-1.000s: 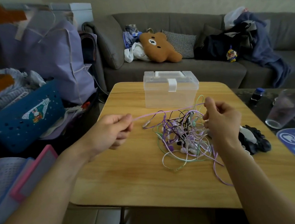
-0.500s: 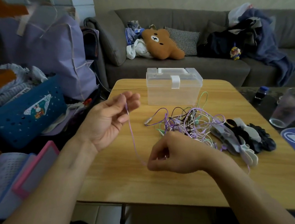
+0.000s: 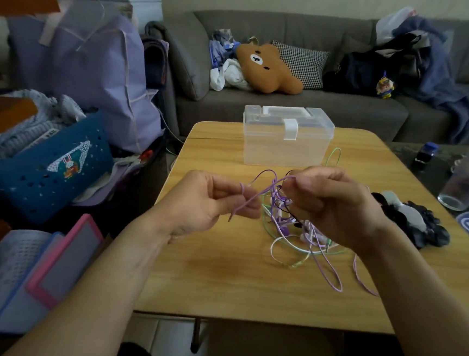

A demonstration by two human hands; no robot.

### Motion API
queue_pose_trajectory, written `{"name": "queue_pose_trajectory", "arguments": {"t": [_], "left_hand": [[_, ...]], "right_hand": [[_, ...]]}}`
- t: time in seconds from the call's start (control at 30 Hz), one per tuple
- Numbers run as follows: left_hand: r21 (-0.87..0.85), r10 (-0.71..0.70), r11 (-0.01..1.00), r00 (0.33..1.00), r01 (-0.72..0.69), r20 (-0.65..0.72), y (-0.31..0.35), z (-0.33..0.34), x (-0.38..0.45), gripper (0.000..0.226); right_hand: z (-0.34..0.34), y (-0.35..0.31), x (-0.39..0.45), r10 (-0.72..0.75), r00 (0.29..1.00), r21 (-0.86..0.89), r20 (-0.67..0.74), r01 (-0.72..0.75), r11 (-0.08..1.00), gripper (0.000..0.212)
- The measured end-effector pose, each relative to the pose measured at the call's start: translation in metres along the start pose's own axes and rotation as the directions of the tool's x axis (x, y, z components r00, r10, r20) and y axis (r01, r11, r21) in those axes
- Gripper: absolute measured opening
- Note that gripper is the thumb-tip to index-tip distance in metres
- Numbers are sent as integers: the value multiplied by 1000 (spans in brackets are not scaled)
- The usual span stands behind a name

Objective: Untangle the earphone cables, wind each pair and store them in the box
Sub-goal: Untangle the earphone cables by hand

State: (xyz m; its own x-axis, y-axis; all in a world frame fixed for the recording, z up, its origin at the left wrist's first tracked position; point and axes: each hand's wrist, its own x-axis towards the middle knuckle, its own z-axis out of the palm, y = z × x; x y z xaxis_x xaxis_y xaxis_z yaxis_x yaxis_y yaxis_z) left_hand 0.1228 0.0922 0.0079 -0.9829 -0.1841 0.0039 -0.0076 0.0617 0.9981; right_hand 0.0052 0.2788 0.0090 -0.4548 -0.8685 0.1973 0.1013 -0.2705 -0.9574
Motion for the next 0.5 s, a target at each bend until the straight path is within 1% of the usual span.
{"name": "queue_pose_trajectory", "arguments": {"t": [0.03,0.07,0.1,0.13,0.17,0.2,0.23,0.27,0.3,0.33,0.4,0.47,0.5], "left_hand": [[19,7,1000,999,-7,50,-1,2,0,19],[19,9,1000,998,-11,59,-2,4,1,18],[-7,2,1000,1000,-2,24,-3,7,3,18],[-59,-19,998,999,17,-38,-3,8,5,17],[-132,-51,991,993,37,-104,-5,9,8,17],[-209,-94,976,982,58,-165,-5,11,11,17],[-283,-148,956,964,81,-221,-6,11,13,20],[-355,-203,929,944,101,-261,-7,12,15,22],[-418,-249,901,926,114,-284,-7,12,16,23],[-479,-288,869,915,125,-283,-7,13,17,22],[-575,-333,805,912,144,-239,-6,12,18,17],[-596,-342,786,919,165,-196,-4,10,17,14],[-562,-330,809,925,174,-189,-4,9,16,14]], "right_hand": [[0,1,1,-9,1000,16,-16,9,1000,24],[-2,1,1,-10,1000,40,-28,11,999,27],[-3,1,1,-12,1000,79,-26,14,997,30],[-5,1,1,-18,1000,127,-23,21,992,38],[-7,1,1,-28,999,172,-15,31,985,48],[-8,1,0,-34,999,197,1,33,980,51],[-9,1,0,-30,999,194,29,24,981,47],[-9,2,-1,-17,997,174,72,4,985,38],[-8,4,-1,0,991,147,132,-20,989,31],[-6,4,0,19,979,122,205,-45,991,26],[-4,5,1,37,940,105,340,-78,991,22],[-4,5,3,57,916,113,398,-110,988,20],[-3,6,3,64,913,109,402,-118,987,19]]}}
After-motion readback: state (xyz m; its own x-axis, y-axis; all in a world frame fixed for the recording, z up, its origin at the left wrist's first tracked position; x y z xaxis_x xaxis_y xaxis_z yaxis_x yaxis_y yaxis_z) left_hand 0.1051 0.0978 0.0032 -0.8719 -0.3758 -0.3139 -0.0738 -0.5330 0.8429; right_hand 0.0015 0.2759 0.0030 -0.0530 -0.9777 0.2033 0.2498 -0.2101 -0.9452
